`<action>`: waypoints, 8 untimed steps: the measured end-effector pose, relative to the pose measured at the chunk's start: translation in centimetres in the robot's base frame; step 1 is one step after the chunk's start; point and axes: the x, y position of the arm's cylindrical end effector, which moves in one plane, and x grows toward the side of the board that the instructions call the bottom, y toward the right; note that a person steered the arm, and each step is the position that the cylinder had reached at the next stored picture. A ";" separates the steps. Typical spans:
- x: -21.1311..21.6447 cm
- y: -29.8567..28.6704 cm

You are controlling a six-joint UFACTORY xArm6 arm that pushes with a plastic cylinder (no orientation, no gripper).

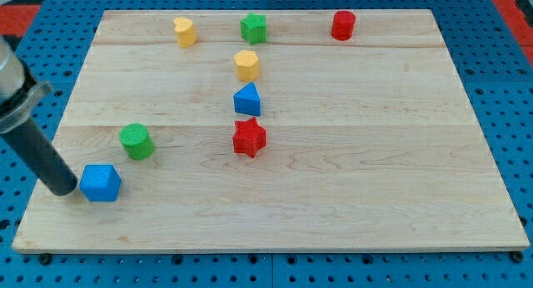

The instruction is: Move the blue cube below the green circle

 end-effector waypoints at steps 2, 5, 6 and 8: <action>0.0 5.0; 6.9 12.0; 5.5 18.2; 2.8 20.6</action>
